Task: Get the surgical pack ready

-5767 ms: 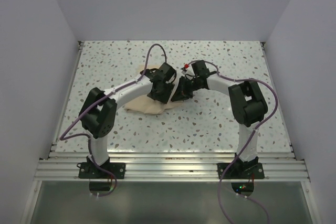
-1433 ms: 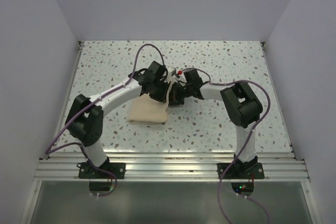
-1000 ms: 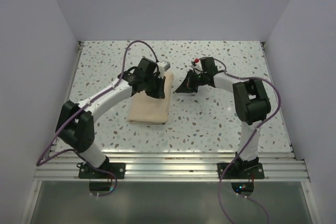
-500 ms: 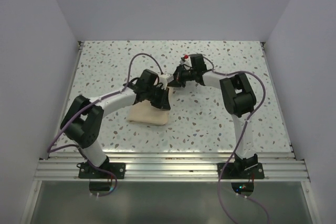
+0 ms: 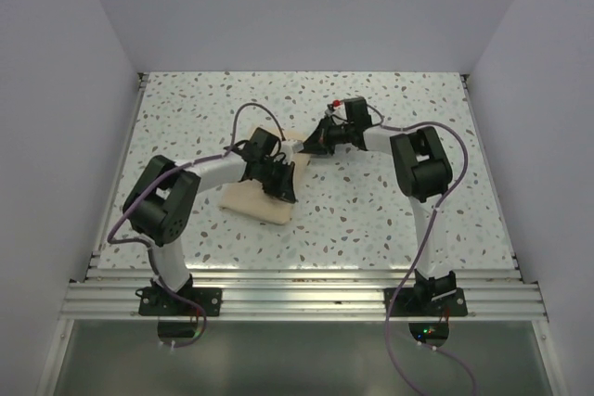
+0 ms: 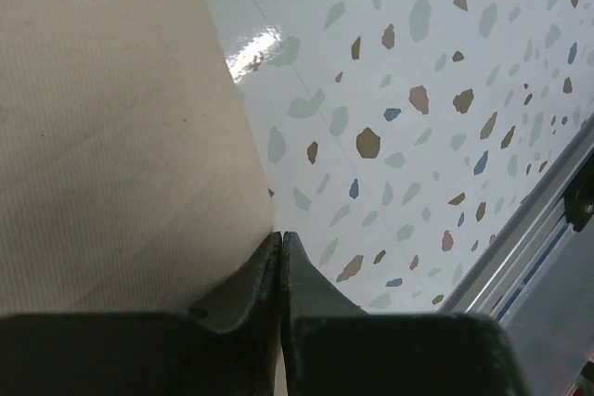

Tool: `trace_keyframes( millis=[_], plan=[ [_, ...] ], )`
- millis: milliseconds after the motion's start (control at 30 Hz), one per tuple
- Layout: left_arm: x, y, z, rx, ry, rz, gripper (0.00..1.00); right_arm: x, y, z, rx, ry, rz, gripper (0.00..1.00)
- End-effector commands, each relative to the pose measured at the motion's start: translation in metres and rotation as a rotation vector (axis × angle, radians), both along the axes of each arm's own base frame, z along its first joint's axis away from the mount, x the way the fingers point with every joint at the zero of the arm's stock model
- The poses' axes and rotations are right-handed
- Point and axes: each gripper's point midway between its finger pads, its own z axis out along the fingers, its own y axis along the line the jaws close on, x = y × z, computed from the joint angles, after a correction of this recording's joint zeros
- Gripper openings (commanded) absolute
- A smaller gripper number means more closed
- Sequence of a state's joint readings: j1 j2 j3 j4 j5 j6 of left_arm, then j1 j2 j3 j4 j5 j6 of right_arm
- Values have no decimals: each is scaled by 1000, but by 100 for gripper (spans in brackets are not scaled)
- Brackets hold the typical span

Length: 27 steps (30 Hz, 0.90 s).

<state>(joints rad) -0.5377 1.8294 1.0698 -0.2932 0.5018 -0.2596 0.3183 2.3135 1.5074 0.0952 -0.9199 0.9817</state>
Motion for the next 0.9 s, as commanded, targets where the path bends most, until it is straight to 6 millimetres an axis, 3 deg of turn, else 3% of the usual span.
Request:
trace_keyframes(
  millis=[0,167,333,433,500,533,600,667,767,800,833,867],
  plan=[
    [9,56,-44,222,68,66,6,17,-21,-24,-62,-1,-47,0],
    [50,76,-38,301,14,123,8,24,-27,-24,-88,-29,-52,0],
    [68,77,-20,293,-33,132,11,25,-34,-12,-113,-39,-48,0],
    [59,73,-5,241,-53,125,14,24,-35,3,-130,-50,-37,0],
    [44,76,-5,228,-39,118,16,25,-37,23,-143,-76,-36,0],
    [41,76,7,211,-61,123,17,24,-39,29,-158,-99,-25,0],
    [24,85,7,225,-48,124,20,19,-44,47,-198,-108,-18,0],
    [12,91,22,218,-77,139,25,9,-50,55,-247,-114,15,3],
    [2,93,51,164,-139,162,37,-9,-66,65,-341,-130,45,20],
    [0,93,59,148,-158,172,49,-11,-73,63,-388,-135,44,27],
    [0,93,75,120,-195,194,55,-12,-84,66,-468,-180,42,47],
    [-2,94,78,110,-210,207,59,-18,-91,61,-517,-177,52,59]
  ],
)
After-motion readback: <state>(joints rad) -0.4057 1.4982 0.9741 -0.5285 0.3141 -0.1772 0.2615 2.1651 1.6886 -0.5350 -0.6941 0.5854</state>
